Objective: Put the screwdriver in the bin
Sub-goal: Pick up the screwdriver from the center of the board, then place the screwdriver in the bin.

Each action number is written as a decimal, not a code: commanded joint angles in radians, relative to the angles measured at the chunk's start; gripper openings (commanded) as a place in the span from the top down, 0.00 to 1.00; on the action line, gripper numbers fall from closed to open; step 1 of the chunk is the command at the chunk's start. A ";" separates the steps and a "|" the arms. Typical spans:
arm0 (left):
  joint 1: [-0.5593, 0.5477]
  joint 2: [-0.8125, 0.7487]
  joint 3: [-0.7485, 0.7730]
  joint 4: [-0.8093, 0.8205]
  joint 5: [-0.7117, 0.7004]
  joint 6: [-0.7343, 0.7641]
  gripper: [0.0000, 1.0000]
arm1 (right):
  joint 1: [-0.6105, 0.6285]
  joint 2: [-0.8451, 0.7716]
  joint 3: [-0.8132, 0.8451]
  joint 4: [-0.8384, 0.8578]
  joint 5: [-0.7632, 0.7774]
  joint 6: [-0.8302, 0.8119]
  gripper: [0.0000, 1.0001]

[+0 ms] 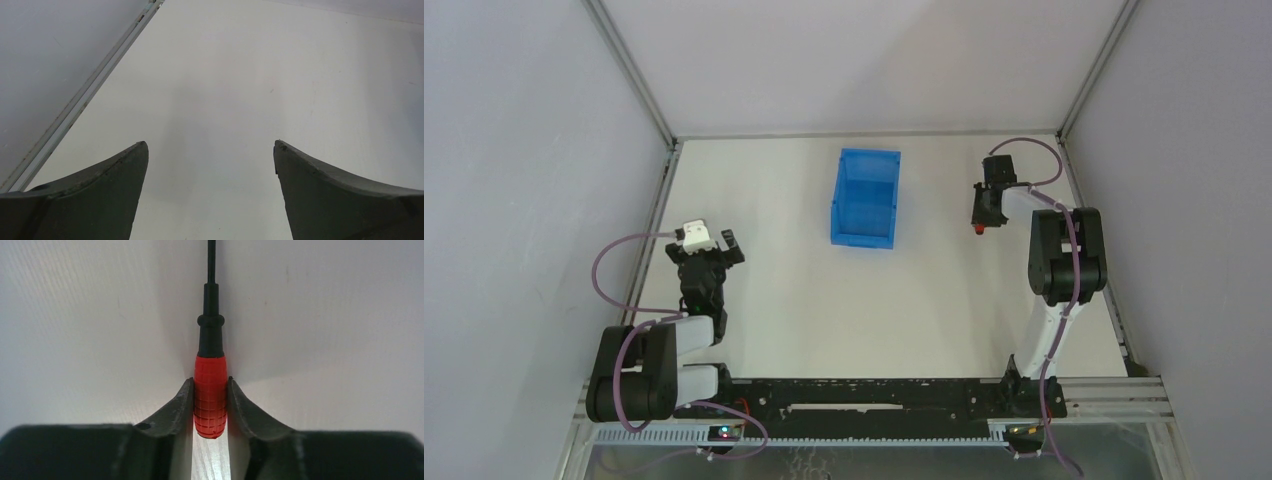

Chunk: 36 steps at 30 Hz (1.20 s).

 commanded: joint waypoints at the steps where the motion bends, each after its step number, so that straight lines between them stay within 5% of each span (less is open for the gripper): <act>1: 0.005 -0.002 0.040 0.035 -0.013 0.020 0.00 | -0.009 0.003 0.029 -0.013 0.020 0.006 0.75; 7: 0.005 -0.002 0.041 0.035 -0.013 0.020 0.00 | -0.011 -0.005 0.028 -0.010 0.019 0.011 0.89; 14: 0.005 -0.002 0.040 0.035 -0.013 0.020 0.00 | -0.010 -0.078 0.029 -0.051 0.001 0.017 0.93; 36: 0.005 -0.003 0.040 0.035 -0.013 0.020 0.00 | 0.031 -0.673 0.071 -0.237 0.020 0.009 0.95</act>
